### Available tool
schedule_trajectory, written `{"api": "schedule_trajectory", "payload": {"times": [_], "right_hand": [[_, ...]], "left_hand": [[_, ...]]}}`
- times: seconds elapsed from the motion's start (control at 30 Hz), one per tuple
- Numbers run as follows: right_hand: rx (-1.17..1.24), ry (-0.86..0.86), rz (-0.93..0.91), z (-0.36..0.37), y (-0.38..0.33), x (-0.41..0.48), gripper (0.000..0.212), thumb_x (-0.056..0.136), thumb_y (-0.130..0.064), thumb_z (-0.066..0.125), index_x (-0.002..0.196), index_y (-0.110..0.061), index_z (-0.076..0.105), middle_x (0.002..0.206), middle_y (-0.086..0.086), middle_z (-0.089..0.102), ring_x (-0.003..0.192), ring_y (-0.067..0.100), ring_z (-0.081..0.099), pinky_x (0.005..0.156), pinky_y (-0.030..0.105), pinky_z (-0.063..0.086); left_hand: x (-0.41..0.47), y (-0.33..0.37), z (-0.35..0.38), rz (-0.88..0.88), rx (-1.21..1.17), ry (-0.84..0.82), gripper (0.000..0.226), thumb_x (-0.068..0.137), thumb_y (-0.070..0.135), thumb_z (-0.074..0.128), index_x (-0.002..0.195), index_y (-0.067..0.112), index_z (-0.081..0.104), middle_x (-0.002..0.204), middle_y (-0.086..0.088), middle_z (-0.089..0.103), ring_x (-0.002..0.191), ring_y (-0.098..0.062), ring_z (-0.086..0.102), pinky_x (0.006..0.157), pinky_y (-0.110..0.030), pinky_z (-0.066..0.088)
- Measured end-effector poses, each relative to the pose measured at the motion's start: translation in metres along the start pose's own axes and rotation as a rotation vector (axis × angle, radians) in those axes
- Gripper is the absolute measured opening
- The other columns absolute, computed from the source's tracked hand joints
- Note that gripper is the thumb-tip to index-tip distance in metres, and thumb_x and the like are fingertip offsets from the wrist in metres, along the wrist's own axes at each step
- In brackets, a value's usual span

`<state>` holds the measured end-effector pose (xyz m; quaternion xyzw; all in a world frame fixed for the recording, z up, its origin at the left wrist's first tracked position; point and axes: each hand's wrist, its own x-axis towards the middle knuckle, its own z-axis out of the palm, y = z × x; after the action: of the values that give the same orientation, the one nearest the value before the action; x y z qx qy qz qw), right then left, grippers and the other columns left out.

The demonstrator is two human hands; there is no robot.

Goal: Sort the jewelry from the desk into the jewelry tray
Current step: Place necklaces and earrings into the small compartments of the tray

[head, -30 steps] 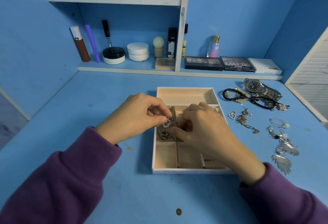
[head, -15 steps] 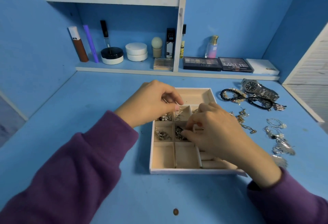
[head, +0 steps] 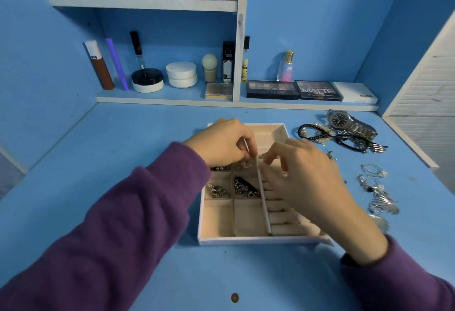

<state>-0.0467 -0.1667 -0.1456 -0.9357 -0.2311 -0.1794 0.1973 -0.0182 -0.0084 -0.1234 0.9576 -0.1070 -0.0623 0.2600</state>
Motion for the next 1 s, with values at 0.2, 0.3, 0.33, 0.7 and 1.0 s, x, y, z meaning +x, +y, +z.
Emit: {"api": "schedule_trajectory", "payload": {"times": [0.2, 0.3, 0.33, 0.7, 1.0], "right_hand": [[0.118, 0.031, 0.140, -0.014, 0.034, 0.001, 0.013, 0.082, -0.026, 0.062, 0.073, -0.018, 0.065, 0.049, -0.009, 0.039, 0.052, 0.006, 0.036, 0.049, 0.028, 0.028], [0.173, 0.041, 0.193, -0.021, 0.053, 0.001, 0.015, 0.082, -0.024, 0.062, 0.068, -0.019, 0.063, 0.046, -0.002, 0.046, 0.047, 0.013, 0.041, 0.052, 0.032, 0.036], [0.193, 0.037, 0.217, -0.024, 0.060, 0.001, 0.015, 0.082, -0.023, 0.062, 0.068, -0.019, 0.064, 0.046, 0.000, 0.049, 0.046, 0.013, 0.042, 0.052, 0.031, 0.038], [0.170, -0.034, 0.229, -0.037, 0.121, -0.010, 0.006, 0.079, -0.022, 0.068, 0.073, -0.023, 0.069, 0.069, -0.009, 0.060, 0.065, 0.008, 0.050, 0.064, 0.030, 0.043], [-0.098, -0.090, 0.250, -0.010, 0.109, -0.009, 0.031, 0.077, -0.054, 0.062, 0.079, -0.023, 0.061, 0.078, -0.008, 0.052, 0.085, 0.012, 0.040, 0.063, 0.027, 0.033]], "left_hand": [[0.003, 0.002, -0.007, 0.043, 0.092, -0.101, 0.016, 0.083, 0.011, 0.063, 0.089, 0.025, 0.068, 0.086, 0.008, 0.069, 0.082, -0.006, 0.064, 0.080, -0.025, 0.051], [0.004, 0.006, -0.008, 0.072, 0.095, -0.016, 0.015, 0.085, 0.012, 0.061, 0.087, 0.025, 0.068, 0.086, 0.008, 0.068, 0.079, -0.003, 0.062, 0.076, -0.021, 0.049], [0.004, 0.010, -0.008, 0.092, 0.087, 0.010, 0.015, 0.085, 0.012, 0.061, 0.086, 0.026, 0.067, 0.088, 0.007, 0.068, 0.082, -0.003, 0.061, 0.077, -0.021, 0.049], [0.032, 0.067, 0.025, 0.247, 0.066, -0.046, 0.013, 0.085, 0.015, 0.060, 0.089, 0.025, 0.067, 0.090, 0.003, 0.070, 0.086, -0.008, 0.062, 0.080, -0.025, 0.048], [0.053, 0.073, 0.043, 0.207, 0.037, 0.099, 0.017, 0.086, 0.011, 0.058, 0.088, 0.024, 0.069, 0.090, 0.002, 0.070, 0.085, -0.011, 0.063, 0.078, -0.026, 0.049]]}}
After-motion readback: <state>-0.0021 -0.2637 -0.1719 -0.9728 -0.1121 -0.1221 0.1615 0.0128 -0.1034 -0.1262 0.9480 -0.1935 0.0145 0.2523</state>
